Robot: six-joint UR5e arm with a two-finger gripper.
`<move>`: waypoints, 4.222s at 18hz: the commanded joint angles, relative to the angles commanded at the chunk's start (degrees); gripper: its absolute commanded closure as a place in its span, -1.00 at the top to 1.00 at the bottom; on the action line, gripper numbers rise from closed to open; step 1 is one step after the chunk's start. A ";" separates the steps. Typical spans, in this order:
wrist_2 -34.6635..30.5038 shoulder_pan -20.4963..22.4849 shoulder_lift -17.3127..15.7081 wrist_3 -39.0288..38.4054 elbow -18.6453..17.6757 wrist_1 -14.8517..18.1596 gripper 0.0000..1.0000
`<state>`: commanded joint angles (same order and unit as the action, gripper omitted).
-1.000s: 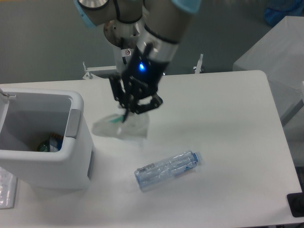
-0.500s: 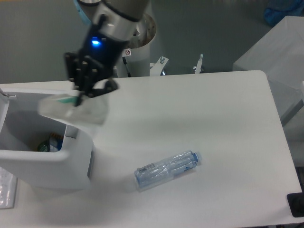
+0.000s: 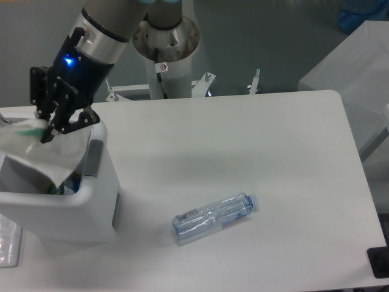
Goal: Place the trash in the trash can
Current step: 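Open the gripper to drop the bag into the bin, then move the open gripper over the clear water bottle and lower, then close the gripper on the bottle's cap end and tilt it up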
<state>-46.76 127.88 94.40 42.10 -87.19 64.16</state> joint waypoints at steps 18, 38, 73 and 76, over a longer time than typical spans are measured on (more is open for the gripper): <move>-0.97 16.43 17.21 2.97 4.48 -6.15 1.00; -38.31 5.80 29.17 13.97 3.16 -4.57 1.00; -50.10 1.23 32.78 15.64 3.34 -4.39 0.00; -49.75 1.32 32.17 15.64 3.60 -4.48 -0.02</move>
<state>-96.50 129.20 126.56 57.74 -83.59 59.68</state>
